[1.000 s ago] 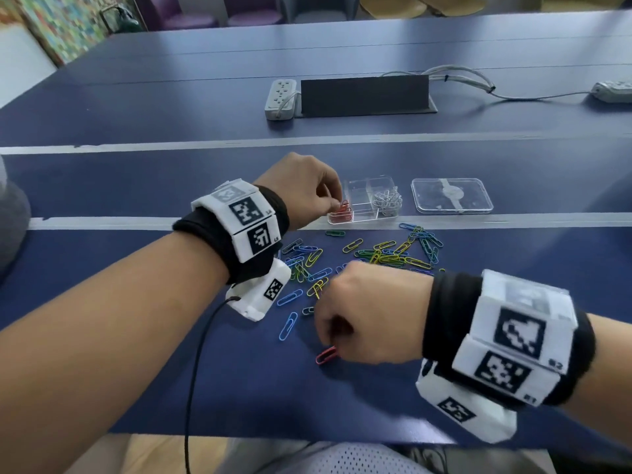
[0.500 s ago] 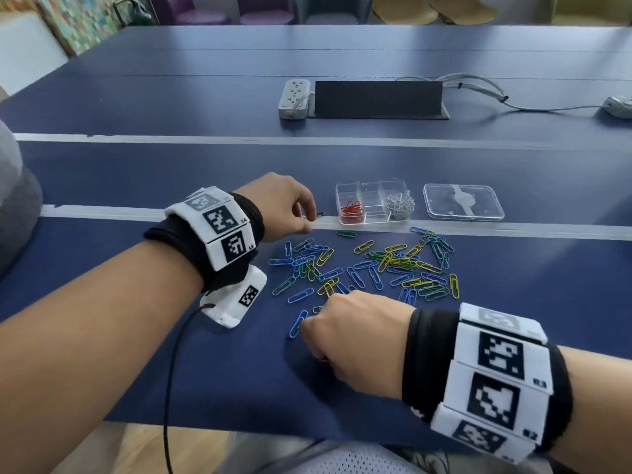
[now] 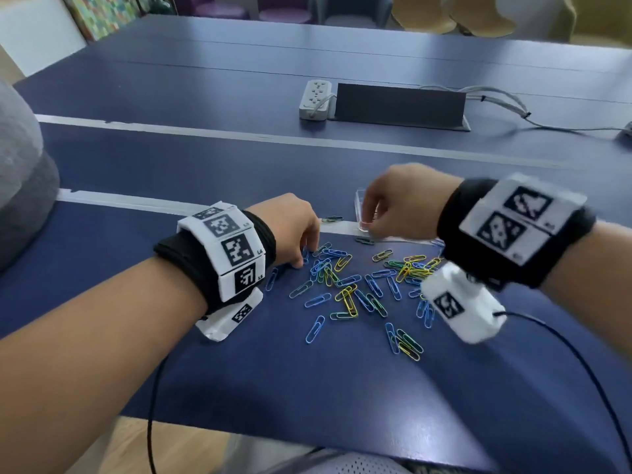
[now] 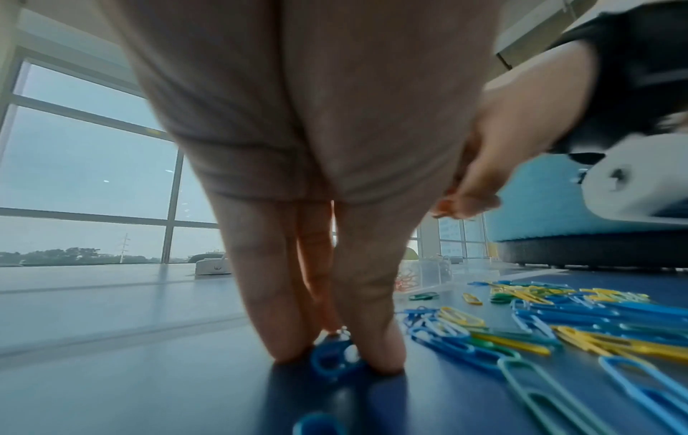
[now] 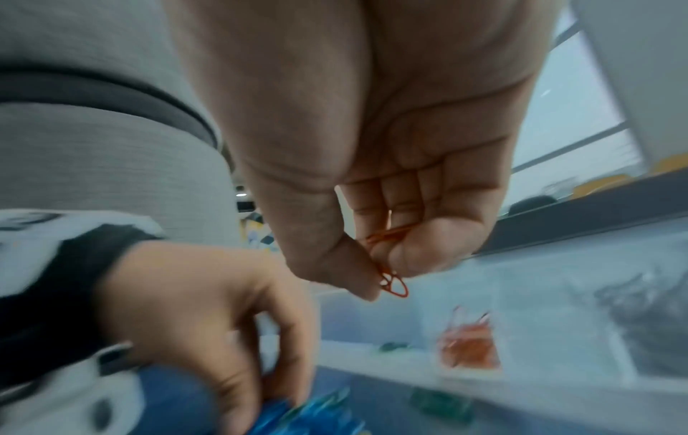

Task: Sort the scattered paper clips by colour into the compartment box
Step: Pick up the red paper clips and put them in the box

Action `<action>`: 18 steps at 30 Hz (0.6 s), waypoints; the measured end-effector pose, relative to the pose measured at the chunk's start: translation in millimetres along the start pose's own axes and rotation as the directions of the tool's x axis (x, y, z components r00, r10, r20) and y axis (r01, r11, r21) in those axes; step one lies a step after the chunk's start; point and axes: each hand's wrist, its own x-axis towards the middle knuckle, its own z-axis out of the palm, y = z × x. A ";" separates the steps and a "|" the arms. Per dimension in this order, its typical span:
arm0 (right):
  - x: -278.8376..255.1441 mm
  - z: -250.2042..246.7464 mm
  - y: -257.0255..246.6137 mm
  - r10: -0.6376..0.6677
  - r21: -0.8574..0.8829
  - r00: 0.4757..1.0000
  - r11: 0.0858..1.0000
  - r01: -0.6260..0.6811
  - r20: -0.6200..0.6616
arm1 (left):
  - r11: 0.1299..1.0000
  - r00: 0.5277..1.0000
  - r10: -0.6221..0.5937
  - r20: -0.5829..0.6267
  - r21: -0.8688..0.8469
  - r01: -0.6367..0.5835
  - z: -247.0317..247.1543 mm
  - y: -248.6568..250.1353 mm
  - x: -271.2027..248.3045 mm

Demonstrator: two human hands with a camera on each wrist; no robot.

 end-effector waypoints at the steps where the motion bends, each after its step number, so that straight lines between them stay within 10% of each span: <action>1: 10.2 -3.4 5.4 0.053 0.013 0.998 0.999 -0.052 -0.016 | 1.000 1.000 0.001 -0.007 0.005 -0.001 0.6 0.3 0.1; 18: 43.5 -0.9 1.9 0.147 -0.063 0.989 0.987 -0.147 -0.006 | 0.999 0.998 -0.038 -0.042 0.012 0.039 2.4 2.0 -5.8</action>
